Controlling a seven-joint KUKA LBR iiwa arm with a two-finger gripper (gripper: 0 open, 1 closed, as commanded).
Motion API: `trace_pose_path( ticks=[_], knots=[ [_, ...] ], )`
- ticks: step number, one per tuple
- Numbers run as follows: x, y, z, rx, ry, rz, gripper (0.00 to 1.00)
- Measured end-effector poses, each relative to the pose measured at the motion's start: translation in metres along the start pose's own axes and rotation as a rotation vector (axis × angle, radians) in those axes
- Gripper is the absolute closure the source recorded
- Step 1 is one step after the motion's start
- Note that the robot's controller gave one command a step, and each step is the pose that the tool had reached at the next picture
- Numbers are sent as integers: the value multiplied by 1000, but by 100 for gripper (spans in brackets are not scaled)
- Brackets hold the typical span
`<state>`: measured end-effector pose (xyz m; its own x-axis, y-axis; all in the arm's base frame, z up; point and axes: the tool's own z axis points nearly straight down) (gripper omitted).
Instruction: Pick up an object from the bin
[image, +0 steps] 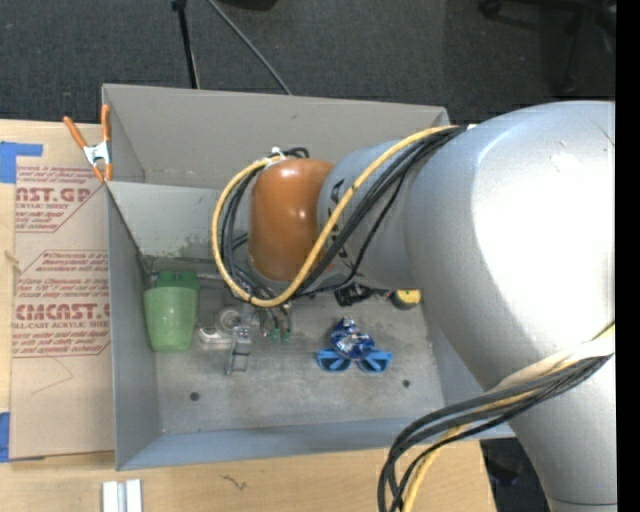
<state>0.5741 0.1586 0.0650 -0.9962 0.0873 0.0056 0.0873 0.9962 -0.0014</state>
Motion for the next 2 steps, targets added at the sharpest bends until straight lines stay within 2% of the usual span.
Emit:
trace_pose_path(
  ticks=[1, 2],
  knots=[
    [-2, 1, -5, -3, -5, 0, 100],
    [31, 33, -160, -6, -13, -31, 100]
  ],
)
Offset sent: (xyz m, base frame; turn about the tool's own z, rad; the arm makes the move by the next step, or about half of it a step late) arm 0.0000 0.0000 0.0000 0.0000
